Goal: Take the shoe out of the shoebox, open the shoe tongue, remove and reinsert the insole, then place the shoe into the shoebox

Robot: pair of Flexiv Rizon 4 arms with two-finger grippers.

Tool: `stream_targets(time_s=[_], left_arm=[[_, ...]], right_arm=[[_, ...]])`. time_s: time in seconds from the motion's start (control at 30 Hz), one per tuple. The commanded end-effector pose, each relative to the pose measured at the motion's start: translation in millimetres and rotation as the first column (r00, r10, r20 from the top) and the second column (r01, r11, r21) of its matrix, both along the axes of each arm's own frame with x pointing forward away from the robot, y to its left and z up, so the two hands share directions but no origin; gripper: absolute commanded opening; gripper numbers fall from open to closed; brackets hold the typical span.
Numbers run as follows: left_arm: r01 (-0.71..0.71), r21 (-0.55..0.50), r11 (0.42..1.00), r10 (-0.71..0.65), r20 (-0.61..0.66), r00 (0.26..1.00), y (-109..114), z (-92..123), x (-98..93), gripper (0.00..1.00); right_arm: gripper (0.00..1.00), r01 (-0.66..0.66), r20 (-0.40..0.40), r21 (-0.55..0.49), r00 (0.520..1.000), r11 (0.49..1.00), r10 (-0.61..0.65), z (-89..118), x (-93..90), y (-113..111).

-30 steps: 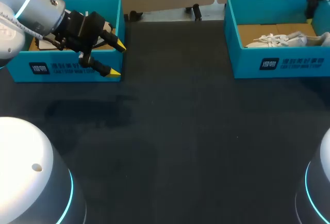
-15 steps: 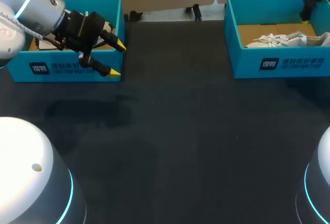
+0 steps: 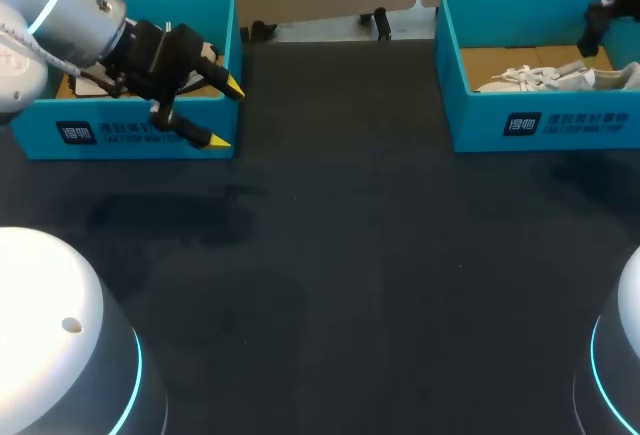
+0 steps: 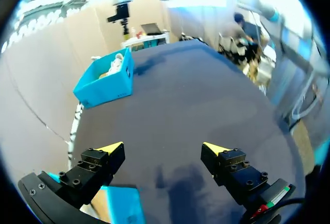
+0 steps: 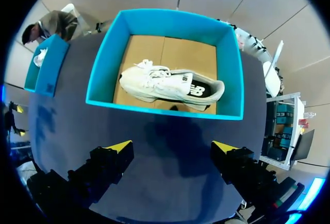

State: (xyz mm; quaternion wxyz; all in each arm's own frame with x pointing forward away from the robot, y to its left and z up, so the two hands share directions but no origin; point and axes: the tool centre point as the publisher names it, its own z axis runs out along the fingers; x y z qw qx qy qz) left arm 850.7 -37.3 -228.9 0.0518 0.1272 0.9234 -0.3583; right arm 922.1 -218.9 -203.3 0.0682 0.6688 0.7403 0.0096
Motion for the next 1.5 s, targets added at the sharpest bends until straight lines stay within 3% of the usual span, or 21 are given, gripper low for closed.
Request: stream_targets(time_s=[0.03, 0.23, 0.33, 0.37, 0.6, 1.27, 1.5], left_arm=[[0.221, 0.091, 0.971, -0.233, 0.155, 0.96, 22.8, 21.3, 13.1, 1.0], [0.424, 0.283, 0.861, -0.481, 0.177, 0.859, 48.8, 40.6, 20.4, 1.0], [0.5, 0.401, 0.768, -0.59, 0.136, 0.796, 62.4, 47.5, 24.4, 1.0], [0.527, 0.467, 0.71, -0.638, 0.111, 0.762, 69.4, 49.0, 26.7, 1.0], [0.526, 0.664, 0.532, -0.719, 0.026, 0.694, 93.6, 46.0, 47.0, 1.0], [0.509, 0.681, 0.526, -0.717, 0.033, 0.697, 94.9, 43.4, 48.9, 1.0], [0.535, 0.711, 0.457, -0.785, 0.04, 0.618, 113.4, 45.0, 64.6, 1.0]], right_arm=[[1.0, 0.001, 0.0, 0.0, 1.0, 1.0, -0.001, 0.2, -0.1, -0.1], [1.0, 0.001, 0.0, 0.0, 1.0, 1.0, -0.001, 0.2, -0.1, -0.1], [1.0, 0.001, 0.0, 0.0, 1.0, 1.0, -0.001, 0.2, -0.1, -0.1], [1.0, 0.001, 0.0, 0.0, 1.0, 1.0, -0.001, 0.2, -0.1, -0.1], [1.0, 0.001, 0.0, 0.0, 1.0, 1.0, -0.001, 0.2, -0.1, -0.1], [1.0, 0.001, 0.0, 0.0, 1.0, 1.0, -0.001, 0.2, -0.1, -0.1], [1.0, 0.001, 0.0, 0.0, 1.0, 1.0, -0.001, 0.2, -0.1, -0.1]])
